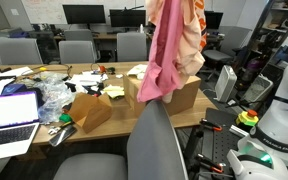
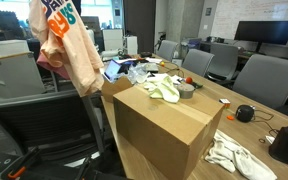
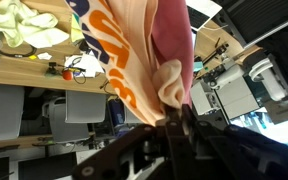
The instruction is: Move the t-shirts from the top of the brown box to the backrest of the grey chair
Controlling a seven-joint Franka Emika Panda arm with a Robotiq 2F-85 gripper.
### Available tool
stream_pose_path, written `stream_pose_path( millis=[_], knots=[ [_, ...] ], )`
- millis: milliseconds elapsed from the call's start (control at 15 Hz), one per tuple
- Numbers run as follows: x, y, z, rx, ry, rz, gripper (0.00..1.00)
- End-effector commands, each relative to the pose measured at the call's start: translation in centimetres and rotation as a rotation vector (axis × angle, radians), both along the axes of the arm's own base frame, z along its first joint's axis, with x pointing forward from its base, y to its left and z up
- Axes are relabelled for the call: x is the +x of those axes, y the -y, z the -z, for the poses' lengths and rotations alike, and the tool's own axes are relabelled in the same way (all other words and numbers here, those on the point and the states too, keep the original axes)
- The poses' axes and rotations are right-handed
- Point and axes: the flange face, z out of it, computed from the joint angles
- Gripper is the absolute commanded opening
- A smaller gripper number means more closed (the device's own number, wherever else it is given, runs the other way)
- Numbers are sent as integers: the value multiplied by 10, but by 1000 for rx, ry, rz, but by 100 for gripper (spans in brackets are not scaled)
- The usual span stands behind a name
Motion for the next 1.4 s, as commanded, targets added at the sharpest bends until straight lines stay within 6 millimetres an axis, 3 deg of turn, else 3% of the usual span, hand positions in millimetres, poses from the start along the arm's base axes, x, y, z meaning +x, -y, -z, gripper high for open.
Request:
stream_pose_path(
  millis=[0,733,1067,1333],
  knots=[
    [5,-21,-27,-24,-3,-40,2],
    [48,-118,-29,-135,-111,-163,2],
    [61,-150,-25,-159,-152,-220,2],
    [69,-158,-17,-165,-175,-250,2]
  ],
)
